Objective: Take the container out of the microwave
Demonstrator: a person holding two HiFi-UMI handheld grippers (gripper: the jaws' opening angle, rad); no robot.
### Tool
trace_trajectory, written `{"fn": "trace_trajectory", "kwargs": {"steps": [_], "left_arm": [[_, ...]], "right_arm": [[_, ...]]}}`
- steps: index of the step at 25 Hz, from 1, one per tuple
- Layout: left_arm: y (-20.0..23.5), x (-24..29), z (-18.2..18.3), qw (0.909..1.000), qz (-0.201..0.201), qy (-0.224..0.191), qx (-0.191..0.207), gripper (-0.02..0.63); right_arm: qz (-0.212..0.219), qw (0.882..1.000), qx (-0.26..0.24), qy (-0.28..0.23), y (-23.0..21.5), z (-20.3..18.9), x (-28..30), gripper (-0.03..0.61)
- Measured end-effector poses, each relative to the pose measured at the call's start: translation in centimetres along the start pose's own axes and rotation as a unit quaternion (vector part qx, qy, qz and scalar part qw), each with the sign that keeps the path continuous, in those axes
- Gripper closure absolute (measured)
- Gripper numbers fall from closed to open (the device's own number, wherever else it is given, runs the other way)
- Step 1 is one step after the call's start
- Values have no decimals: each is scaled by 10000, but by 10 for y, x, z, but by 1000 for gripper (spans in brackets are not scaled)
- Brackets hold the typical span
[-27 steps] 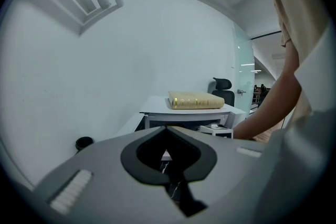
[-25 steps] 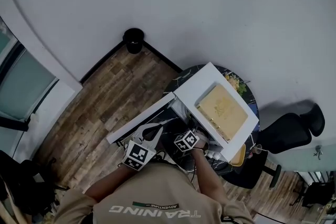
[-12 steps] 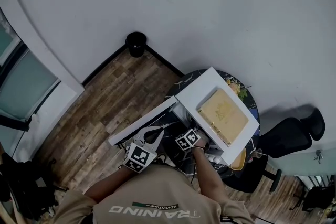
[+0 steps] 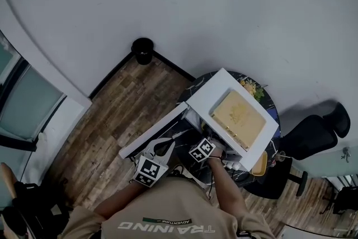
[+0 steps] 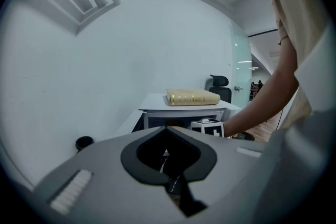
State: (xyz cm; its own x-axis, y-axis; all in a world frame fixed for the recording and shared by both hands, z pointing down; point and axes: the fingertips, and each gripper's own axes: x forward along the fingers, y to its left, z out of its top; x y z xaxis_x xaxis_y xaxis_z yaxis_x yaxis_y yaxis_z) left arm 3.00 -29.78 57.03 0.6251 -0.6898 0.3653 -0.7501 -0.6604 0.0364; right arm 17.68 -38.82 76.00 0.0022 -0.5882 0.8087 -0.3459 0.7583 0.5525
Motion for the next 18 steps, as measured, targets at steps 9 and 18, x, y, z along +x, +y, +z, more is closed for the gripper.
{"fn": "trace_trajectory", "kwargs": {"steps": [9,18], "left_arm": [[-9,1,5,9983,-533,-33,237,606],[-18,-3,-11,9933,-1116,-73,284,606]], "right_arm": [[438,9988,178,-163,35,13,-37,568],[459,9983,321,-137,63,26,-70,568]]}}
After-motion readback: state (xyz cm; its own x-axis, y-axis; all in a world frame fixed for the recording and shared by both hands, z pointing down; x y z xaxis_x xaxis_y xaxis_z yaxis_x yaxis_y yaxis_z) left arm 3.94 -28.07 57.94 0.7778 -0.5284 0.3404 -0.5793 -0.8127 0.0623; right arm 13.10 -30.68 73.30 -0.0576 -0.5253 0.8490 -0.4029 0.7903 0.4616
